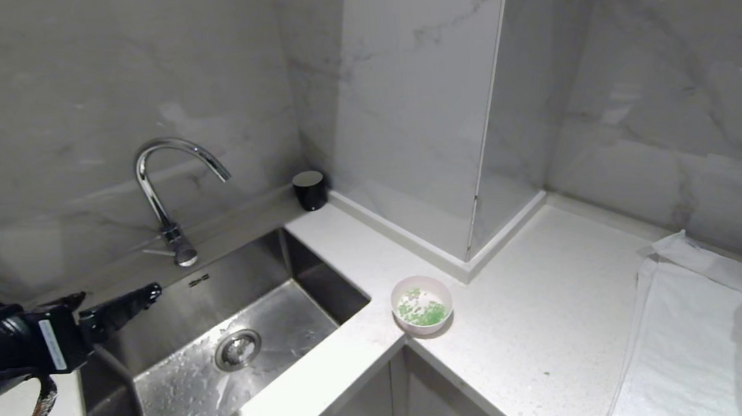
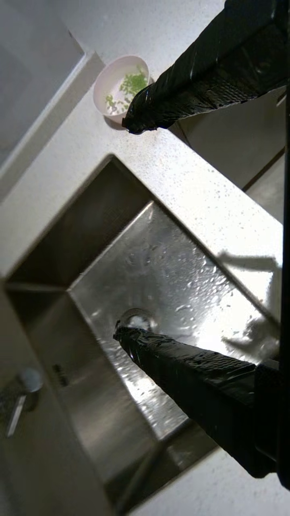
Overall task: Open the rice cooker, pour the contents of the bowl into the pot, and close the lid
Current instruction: Pour the water from the bowl into the rice cooker
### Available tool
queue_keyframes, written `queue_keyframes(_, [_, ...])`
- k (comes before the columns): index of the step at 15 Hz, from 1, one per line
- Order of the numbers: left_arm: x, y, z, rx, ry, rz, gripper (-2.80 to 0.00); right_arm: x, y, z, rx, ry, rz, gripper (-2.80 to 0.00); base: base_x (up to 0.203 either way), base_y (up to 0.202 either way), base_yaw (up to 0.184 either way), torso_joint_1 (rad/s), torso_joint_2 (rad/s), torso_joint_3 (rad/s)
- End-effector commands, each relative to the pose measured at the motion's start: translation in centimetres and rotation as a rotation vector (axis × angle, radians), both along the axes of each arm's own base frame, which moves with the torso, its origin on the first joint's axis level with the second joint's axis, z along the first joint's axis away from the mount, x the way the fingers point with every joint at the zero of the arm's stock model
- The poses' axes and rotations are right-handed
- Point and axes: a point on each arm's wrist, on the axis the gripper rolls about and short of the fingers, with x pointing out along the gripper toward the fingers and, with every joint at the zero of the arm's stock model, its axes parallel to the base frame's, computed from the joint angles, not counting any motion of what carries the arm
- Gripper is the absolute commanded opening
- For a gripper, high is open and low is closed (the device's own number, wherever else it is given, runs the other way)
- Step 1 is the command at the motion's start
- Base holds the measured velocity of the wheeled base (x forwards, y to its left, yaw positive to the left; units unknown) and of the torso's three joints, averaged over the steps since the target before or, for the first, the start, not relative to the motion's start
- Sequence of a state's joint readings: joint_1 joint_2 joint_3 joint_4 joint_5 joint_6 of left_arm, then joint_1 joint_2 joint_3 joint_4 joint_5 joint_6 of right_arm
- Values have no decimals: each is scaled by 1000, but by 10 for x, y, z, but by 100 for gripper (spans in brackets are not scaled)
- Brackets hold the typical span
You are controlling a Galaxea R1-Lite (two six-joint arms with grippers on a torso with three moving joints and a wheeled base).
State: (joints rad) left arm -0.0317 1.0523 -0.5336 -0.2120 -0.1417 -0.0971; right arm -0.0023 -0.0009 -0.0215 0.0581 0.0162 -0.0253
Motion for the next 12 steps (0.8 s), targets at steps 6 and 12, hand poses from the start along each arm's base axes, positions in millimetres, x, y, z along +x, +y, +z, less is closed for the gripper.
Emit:
queue_keyframes(6, [-115, 4, 12, 74, -341, -5, 0, 0, 0, 0, -1, 0, 0, -280, 0, 0, 0, 0, 0, 0])
queue_keyframes(12, [-162, 8, -16, 61, -409, -47, 0, 0, 0, 0, -1, 1, 2, -280, 0, 0, 0, 0, 0, 0])
